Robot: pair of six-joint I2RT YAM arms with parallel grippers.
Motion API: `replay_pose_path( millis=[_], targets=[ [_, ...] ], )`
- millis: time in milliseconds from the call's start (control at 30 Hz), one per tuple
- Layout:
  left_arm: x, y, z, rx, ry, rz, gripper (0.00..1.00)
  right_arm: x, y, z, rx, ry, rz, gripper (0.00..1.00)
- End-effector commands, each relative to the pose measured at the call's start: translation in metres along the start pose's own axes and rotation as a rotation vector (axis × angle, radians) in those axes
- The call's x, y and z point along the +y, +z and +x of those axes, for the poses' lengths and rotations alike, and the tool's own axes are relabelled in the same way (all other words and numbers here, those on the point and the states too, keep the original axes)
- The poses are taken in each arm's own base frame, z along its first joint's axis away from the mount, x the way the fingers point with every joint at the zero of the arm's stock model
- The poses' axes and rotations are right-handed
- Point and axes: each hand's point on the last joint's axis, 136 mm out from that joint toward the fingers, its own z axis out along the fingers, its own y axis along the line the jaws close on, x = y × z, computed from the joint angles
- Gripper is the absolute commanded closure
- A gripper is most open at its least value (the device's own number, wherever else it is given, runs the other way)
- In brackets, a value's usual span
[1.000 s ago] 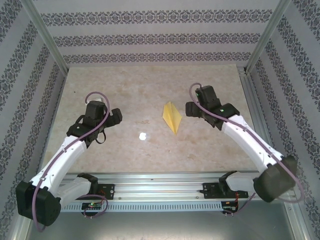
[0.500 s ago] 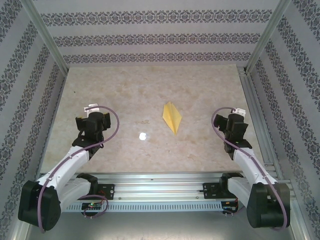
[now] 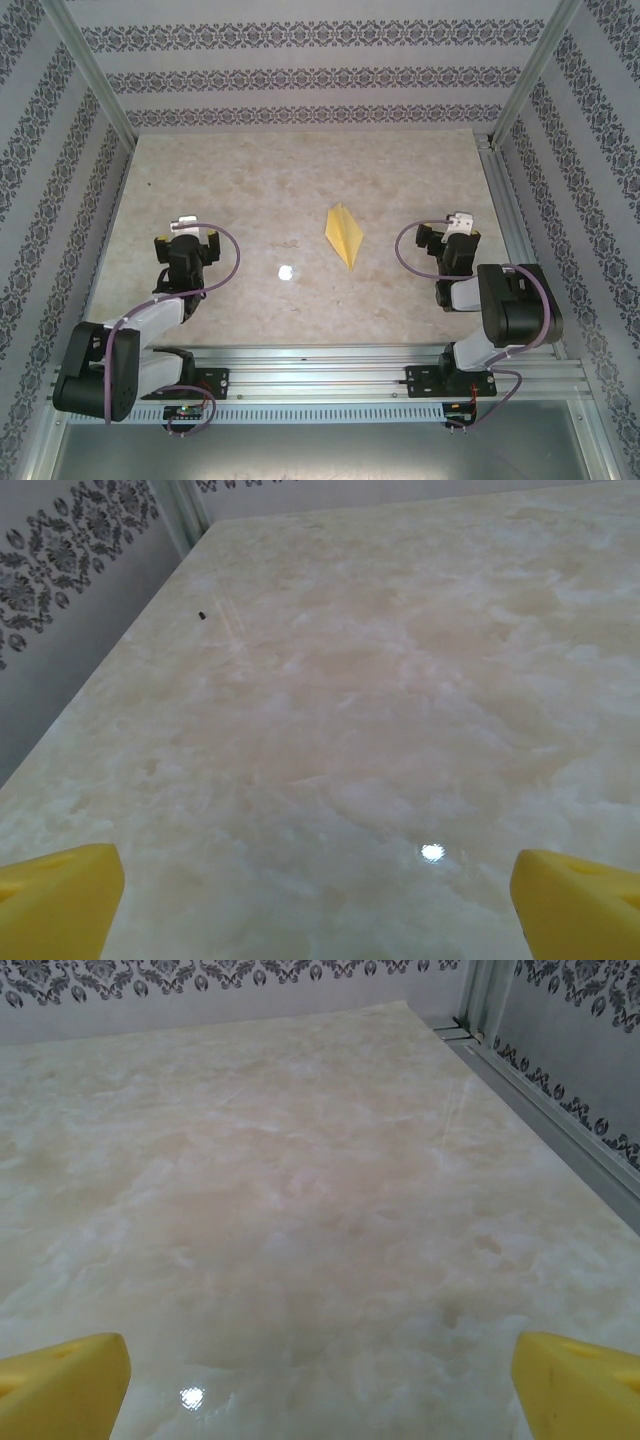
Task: Fold a paper plane with a square sheet of paper (fold left side to right side)
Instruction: Reset both arms
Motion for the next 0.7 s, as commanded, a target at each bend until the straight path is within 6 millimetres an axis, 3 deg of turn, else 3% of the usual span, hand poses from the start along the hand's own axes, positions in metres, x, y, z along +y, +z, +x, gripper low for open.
replay_pose_path(
  millis=[0, 100, 200, 300, 367, 667],
  targets=[
    [-0.013, 0.001, -0.036, -0.176, -0.031, 0.101, 0.0, 0.006, 0.006, -0.048, -0.15, 0.02, -0.036, 0.02],
    [-0.022, 0.01, -0.041, -0.187, -0.009, 0.138, 0.0, 0.008, 0.007, -0.038, -0.085, 0.003, -0.044, 0.02],
    [-0.036, 0.019, -0.04, -0.182, -0.018, 0.214, 0.0, 0.008, 0.008, -0.046, -0.126, 0.012, -0.043, 0.02],
    [-0.045, 0.037, -0.022, -0.152, -0.009, 0.227, 0.0, 0.008, 0.008, -0.046, -0.128, 0.008, -0.042, 0.02],
    [-0.051, 0.048, -0.022, -0.112, 0.006, 0.237, 0.0, 0.008, 0.008, -0.046, -0.128, 0.009, -0.041, 0.02],
    [-0.049, 0.05, -0.019, -0.092, -0.002, 0.247, 0.0, 0.026, 0.003, -0.046, -0.146, -0.052, -0.107, 0.02]
  ],
)
